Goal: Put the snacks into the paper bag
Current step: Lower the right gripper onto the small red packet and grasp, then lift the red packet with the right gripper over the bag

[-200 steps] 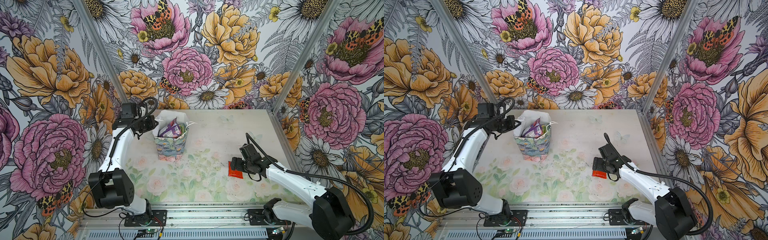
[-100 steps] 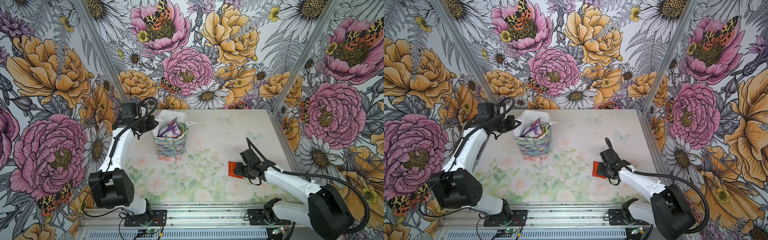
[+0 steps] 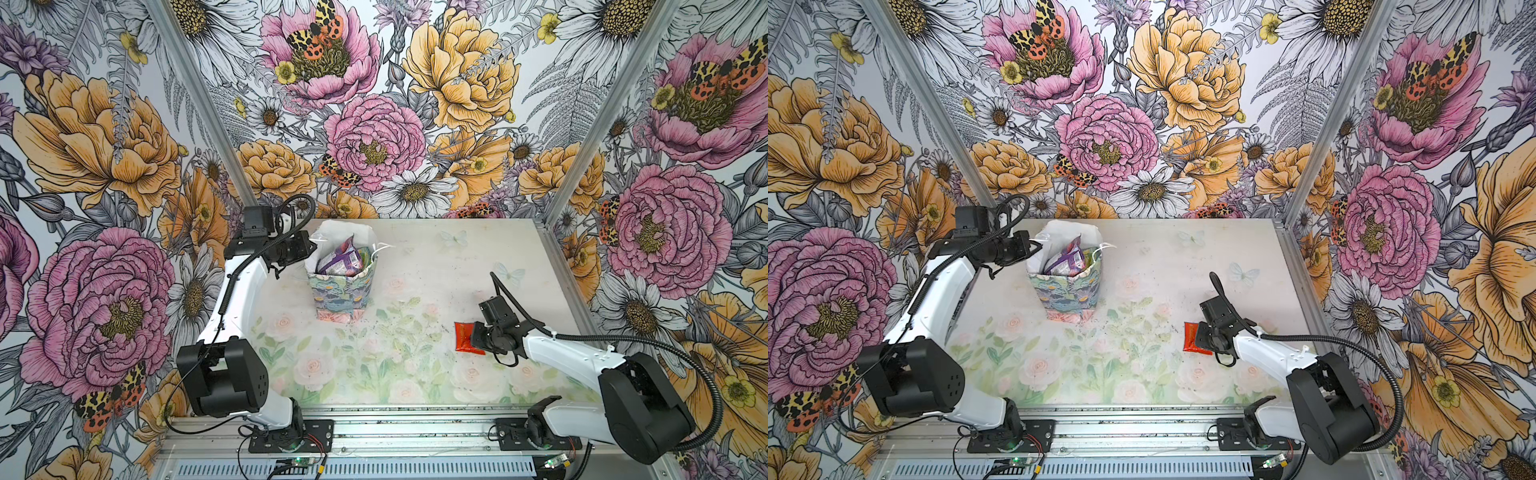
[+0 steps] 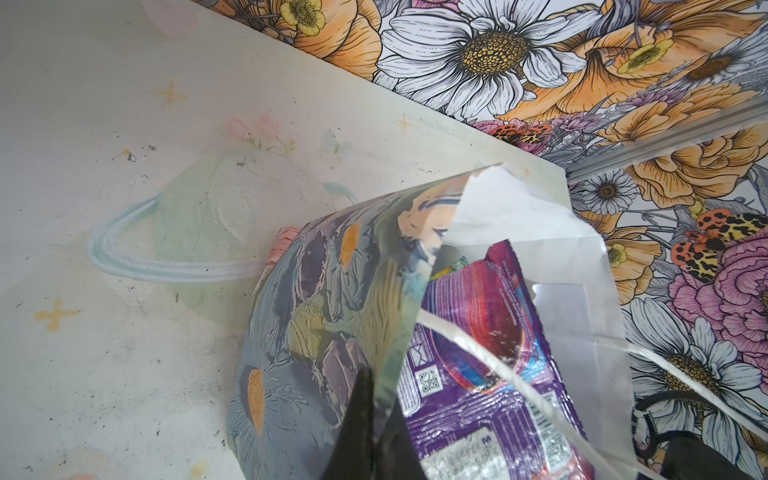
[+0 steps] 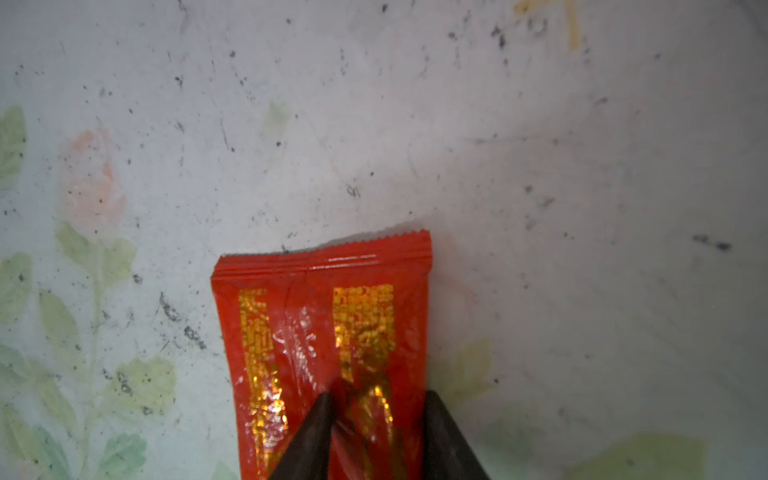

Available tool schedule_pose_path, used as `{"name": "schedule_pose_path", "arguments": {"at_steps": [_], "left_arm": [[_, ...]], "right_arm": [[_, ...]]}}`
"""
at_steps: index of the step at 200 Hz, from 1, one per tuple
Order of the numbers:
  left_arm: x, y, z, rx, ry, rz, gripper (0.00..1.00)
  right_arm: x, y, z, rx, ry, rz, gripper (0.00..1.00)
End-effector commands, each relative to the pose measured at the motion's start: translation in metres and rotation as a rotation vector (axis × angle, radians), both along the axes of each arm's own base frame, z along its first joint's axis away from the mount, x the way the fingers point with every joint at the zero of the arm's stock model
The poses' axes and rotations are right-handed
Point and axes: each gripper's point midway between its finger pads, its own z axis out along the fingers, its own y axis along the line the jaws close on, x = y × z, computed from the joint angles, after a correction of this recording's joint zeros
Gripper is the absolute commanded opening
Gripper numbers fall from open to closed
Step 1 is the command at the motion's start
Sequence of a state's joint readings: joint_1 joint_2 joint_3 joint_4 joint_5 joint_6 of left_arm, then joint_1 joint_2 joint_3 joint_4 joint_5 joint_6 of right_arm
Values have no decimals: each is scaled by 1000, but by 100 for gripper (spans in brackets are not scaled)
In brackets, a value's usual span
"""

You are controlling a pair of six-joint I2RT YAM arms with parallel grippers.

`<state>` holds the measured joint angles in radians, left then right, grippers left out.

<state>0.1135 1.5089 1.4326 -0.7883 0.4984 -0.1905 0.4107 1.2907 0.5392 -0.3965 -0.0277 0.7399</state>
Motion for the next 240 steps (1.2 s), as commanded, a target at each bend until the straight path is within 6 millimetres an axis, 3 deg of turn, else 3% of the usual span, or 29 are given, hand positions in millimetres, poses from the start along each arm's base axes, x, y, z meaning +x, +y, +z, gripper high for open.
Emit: {"name": "schedule_pose_path", "arguments": {"at_steps": [1, 36, 74, 100, 147, 203, 240], "left_arm": [[-4, -2, 13, -10, -29, -17, 0], [-4, -2, 13, -10, -28, -18, 0], [-4, -2, 13, -11, -28, -18, 0], [-3, -2, 12, -9, -28, -15, 0], [-3, -3, 10, -12, -20, -18, 0], [-3, -2, 11, -9, -26, -19, 0], [-3, -3, 11, -14, -23, -19, 0]], "right_arm": [[-3, -1, -7, 13, 13, -4, 28], [2, 4, 1, 35, -14, 4, 7], [11, 13, 15, 75, -44, 16, 2], [22, 23, 36, 119, -88, 26, 1], [51, 43, 88, 140, -199, 86, 0], [102, 81, 154, 134, -342, 208, 0], [141, 116, 225, 139, -504, 294, 0]]}}
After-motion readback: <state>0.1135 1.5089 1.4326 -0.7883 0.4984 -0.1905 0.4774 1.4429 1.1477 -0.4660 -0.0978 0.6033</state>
